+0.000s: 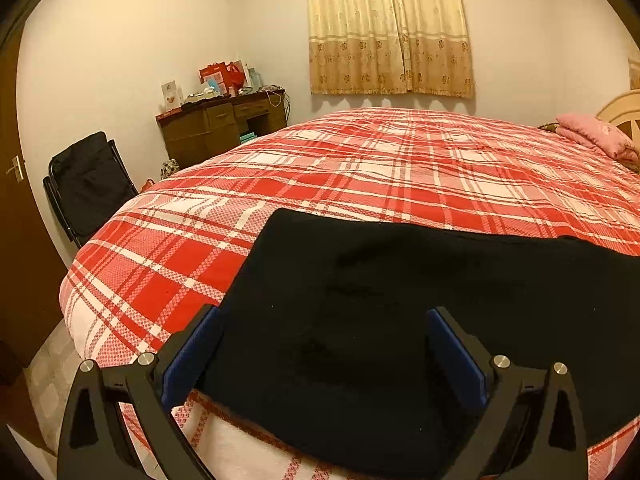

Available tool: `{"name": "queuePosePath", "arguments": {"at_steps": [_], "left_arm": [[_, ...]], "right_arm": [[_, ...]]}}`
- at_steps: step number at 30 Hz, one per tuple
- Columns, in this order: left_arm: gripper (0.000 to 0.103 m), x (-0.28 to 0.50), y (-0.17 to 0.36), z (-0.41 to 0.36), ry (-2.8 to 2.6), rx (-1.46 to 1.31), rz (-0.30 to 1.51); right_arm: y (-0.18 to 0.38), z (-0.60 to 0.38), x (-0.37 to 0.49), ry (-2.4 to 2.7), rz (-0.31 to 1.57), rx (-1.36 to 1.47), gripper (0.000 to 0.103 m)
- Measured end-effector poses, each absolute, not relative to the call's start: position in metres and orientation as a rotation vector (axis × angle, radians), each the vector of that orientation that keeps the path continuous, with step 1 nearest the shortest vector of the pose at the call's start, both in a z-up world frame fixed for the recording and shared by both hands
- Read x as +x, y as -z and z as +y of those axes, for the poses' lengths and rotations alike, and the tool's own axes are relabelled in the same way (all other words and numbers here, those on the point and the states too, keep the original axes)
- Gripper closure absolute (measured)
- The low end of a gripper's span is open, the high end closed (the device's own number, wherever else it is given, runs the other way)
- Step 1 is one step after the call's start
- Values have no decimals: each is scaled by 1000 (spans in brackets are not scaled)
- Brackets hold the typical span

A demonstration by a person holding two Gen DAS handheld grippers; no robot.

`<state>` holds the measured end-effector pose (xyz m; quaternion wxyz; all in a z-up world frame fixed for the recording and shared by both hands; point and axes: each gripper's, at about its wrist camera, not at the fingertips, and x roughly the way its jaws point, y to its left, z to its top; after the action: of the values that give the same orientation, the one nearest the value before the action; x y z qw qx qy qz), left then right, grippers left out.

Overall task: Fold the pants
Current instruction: 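Lift the pants' end with the right gripper and fold it over the pants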

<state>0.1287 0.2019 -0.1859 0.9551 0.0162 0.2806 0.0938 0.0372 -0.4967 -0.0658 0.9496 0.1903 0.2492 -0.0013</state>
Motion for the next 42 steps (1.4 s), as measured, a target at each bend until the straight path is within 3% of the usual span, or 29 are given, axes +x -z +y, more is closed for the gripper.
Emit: {"name": "queuePosePath", "arguments": {"at_steps": [42], "left_arm": [[1,127,192,200,-196,56,549]], "right_arm": [[47,-362,76,-366,506,272,89]]}}
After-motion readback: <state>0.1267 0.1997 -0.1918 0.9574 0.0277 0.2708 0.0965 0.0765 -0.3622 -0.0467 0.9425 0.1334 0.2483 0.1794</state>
